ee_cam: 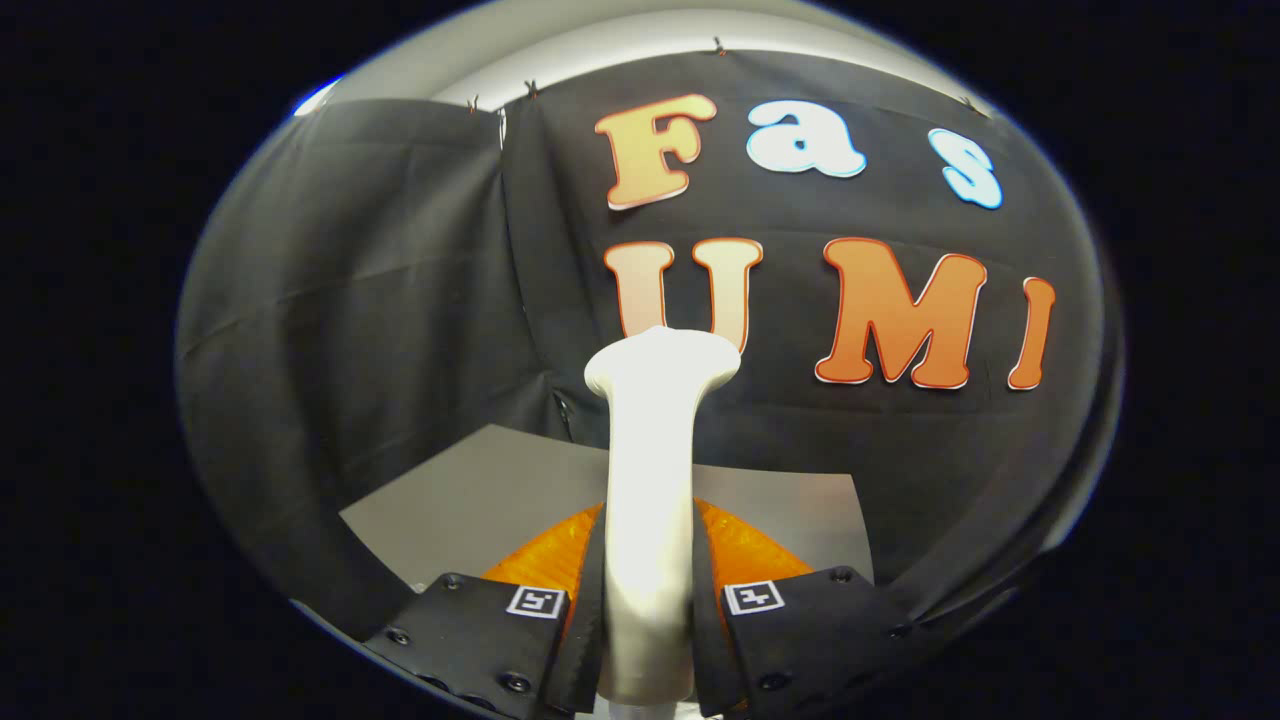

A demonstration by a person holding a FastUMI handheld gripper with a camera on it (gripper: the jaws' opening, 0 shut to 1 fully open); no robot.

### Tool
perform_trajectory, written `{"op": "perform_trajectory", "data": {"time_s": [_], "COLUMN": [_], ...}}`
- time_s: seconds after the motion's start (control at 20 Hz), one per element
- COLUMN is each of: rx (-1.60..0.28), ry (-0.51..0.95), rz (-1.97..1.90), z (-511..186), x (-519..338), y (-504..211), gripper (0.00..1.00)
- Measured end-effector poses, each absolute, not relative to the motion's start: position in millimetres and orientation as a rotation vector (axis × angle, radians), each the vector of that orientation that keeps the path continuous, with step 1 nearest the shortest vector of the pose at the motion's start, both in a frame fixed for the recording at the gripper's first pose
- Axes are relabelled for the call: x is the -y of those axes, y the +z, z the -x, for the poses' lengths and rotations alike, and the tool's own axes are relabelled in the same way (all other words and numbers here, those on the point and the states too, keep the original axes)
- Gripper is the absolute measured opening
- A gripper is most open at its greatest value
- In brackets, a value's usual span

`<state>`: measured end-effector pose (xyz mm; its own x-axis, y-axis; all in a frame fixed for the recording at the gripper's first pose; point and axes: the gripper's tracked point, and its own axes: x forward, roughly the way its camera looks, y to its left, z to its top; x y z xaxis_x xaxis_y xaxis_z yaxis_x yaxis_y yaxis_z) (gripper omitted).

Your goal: Iron the clothes twice with a garment steamer, once on the left side and once on the right side.

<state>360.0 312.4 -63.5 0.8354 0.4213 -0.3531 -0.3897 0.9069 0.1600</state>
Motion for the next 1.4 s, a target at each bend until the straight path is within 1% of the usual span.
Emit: {"op": "perform_trajectory", "data": {"time_s": [0.1,0.35,0.55,0.75,0.9,1.0,1.15,1.4], "rx": [-0.309,-0.176,-0.07,0.051,0.13,0.146,0.162,0.204], "ry": [0.432,0.451,0.473,0.456,0.407,0.38,0.34,0.225], "rz": [-0.129,-0.232,-0.214,-0.252,-0.207,-0.201,-0.203,-0.149], "z": [-329,-238,-186,-135,-107,-88,-76,-60], "x": [-297,-266,-240,-207,-173,-152,-126,-72], "y": [-44,-9,24,60,72,75,79,78], "gripper": [0.44,0.44,0.43,0.43,0.43,0.43,0.43,0.43]}}
